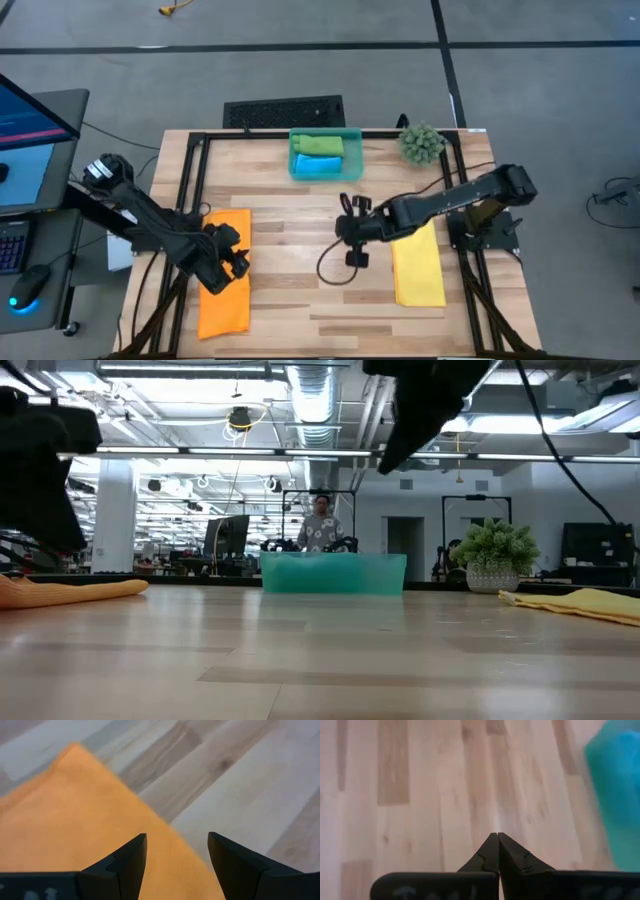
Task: Roll microfiber towels into tight, uniform cylinder then place into a basket
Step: Roll the orange towel
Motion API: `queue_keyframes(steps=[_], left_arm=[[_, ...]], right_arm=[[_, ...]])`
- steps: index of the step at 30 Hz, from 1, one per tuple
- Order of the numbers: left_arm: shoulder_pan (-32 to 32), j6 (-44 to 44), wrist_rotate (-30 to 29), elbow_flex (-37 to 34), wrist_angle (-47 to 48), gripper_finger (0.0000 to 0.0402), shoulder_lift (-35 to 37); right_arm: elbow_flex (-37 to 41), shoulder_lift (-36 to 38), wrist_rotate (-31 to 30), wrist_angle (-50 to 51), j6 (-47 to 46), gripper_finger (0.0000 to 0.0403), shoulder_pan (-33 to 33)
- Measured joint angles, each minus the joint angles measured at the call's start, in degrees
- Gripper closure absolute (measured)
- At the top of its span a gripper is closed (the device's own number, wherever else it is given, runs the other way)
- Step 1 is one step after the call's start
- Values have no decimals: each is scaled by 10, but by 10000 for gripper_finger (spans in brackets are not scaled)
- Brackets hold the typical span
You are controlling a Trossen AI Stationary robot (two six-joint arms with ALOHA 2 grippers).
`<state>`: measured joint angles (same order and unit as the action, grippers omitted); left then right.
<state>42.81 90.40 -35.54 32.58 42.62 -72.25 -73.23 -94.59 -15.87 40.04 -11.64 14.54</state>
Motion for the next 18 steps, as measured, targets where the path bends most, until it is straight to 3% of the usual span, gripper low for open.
queue_keyframes(steps=[10,18], left_arm=[[0,89,52,0,-2,198,-65],[-18,91,41,1,-51,198,-130]], right_arm=[[2,-55,-25,17,-79,377,53],[2,-60,-57,6,-126,380,102]])
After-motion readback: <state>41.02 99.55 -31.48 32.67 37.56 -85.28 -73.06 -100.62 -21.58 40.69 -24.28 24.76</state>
